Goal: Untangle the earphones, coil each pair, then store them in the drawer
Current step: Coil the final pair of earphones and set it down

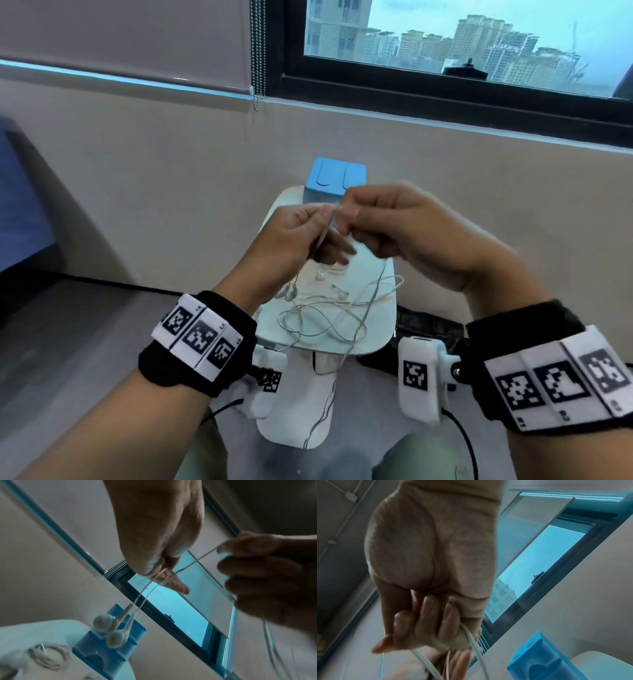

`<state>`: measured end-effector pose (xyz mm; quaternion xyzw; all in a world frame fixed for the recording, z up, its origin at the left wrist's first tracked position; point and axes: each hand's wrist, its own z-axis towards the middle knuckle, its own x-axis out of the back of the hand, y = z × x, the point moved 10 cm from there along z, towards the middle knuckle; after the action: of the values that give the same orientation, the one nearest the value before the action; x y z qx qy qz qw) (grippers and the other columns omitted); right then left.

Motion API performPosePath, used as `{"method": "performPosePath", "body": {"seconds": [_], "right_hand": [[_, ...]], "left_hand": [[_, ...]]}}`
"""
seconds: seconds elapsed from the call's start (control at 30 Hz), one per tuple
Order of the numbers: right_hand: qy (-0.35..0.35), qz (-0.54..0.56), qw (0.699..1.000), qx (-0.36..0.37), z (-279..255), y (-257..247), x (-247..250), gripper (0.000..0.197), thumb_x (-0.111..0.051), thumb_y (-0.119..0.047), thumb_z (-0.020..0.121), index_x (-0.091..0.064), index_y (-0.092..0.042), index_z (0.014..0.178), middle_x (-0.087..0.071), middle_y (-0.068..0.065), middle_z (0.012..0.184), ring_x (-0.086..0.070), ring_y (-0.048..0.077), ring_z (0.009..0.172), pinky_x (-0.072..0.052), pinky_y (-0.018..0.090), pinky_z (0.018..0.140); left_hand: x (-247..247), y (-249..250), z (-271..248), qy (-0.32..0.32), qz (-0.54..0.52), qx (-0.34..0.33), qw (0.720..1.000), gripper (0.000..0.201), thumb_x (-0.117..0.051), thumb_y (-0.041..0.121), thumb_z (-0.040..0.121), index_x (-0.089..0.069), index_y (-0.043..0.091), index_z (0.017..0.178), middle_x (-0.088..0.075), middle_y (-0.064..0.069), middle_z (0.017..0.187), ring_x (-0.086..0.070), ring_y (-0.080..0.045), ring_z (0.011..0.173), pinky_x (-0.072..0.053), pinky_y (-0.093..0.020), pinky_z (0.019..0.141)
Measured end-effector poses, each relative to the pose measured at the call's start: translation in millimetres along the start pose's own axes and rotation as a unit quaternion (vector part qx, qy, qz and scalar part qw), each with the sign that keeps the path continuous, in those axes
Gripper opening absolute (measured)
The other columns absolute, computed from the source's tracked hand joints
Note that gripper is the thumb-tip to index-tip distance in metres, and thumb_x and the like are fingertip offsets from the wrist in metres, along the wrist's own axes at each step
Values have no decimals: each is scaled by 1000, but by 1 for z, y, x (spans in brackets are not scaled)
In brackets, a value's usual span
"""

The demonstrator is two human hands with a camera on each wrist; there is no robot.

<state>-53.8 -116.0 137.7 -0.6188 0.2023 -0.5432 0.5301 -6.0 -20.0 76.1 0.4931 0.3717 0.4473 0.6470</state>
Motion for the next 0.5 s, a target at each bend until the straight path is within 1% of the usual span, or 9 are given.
{"method": "performPosePath", "body": {"seconds": [0.03, 0.1, 0.17, 0.23, 0.27, 0.33, 0.37, 0.43, 0.5], "right_hand": [[44, 9, 999, -1, 1, -1, 16, 21, -49, -6, 105, -63, -1, 90, -43, -8, 55, -32, 5, 50, -25, 18, 48], [140, -15, 990, -16, 2, 10, 47, 25, -49, -11, 105, -65, -2, 88, -40, -8, 54, -30, 7, 51, -24, 23, 51], [219, -39, 974, -44, 2, 33, 69, 28, -51, -17, 105, -67, -6, 84, -40, -12, 52, -30, 8, 51, -25, 26, 52], [251, -58, 964, -66, 1, 56, 72, 31, -53, -19, 104, -67, -15, 76, -41, -14, 52, -32, 7, 50, -27, 27, 52], [245, -69, 964, -79, 2, 68, 67, 32, -54, -19, 103, -65, -18, 73, -42, -15, 52, -34, 5, 49, -28, 25, 53], [174, -80, 975, -110, 4, 84, 40, 31, -52, -14, 103, -62, -17, 74, -43, -16, 52, -35, 1, 47, -30, 18, 50], [119, -81, 982, -123, 4, 91, 20, 29, -52, -14, 104, -61, -16, 76, -44, -16, 52, -36, 1, 48, -30, 16, 49], [3, -94, 988, -126, 0, 94, -21, 28, -51, -20, 105, -61, -15, 80, -43, -14, 55, -37, 5, 52, -32, 20, 49], [-75, -120, 985, -98, -3, 84, -47, 31, -49, -25, 107, -61, -12, 82, -40, -11, 59, -37, 10, 56, -35, 25, 53]], "left_hand": [[-4, 2, -3, -15, 33, -4, 999, 37, -41, 24, 111, -71, 8, 96, -70, -8, 63, -57, -14, 45, -43, -21, 48], [-9, 3, -7, -29, 51, -1, 998, 49, -41, 33, 110, -73, 1, 91, -59, -5, 51, -39, -13, 37, -30, -23, 45], [-12, 2, -10, -45, -8, 22, 999, 54, -40, 36, 109, -75, 2, 89, -40, -2, 42, -26, -11, 36, -21, -24, 45], [-17, 6, -12, -77, -92, 38, 992, 52, -37, 31, 109, -75, 0, 93, -32, 1, 42, -20, -9, 35, -15, -25, 42], [-18, 9, -12, -87, -135, 44, 986, 49, -36, 27, 109, -74, -2, 100, -34, 0, 45, -21, -8, 34, -16, -25, 40], [-15, 16, -11, -79, -210, 52, 973, 44, -34, 20, 108, -68, -4, 119, -48, -3, 54, -35, -8, 36, -32, -18, 39], [-11, 19, -9, -63, -238, 52, 968, 42, -33, 19, 109, -65, -4, 124, -58, -4, 60, -47, -7, 40, -41, -15, 43], [-2, 21, -4, -20, -282, 47, 958, 37, -36, 18, 111, -60, -4, 129, -74, -10, 76, -70, -8, 59, -54, -13, 55], [7, 16, 2, 24, -293, 41, 955, 35, -40, 18, 111, -56, -7, 131, -77, -20, 93, -78, -17, 80, -61, -18, 68]]}}
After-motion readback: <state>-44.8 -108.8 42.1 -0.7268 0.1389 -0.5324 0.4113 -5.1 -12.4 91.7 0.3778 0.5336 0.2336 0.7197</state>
